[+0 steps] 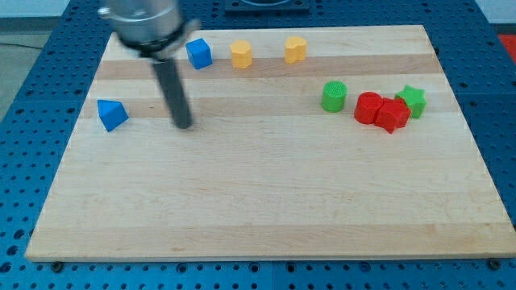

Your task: Place the blue cube on top of the blue triangle

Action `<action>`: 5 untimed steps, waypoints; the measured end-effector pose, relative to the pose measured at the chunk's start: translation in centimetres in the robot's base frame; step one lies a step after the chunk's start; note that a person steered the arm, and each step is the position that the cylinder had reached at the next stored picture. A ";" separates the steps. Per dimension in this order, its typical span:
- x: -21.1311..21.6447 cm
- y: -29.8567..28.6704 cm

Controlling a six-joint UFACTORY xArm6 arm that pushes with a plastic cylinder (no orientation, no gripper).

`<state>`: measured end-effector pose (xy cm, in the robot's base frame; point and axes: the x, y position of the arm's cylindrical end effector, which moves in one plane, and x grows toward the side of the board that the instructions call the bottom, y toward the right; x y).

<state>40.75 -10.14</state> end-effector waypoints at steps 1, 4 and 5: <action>-3.3 8.6; -14.8 2.2; -15.7 0.3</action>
<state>25.06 -9.87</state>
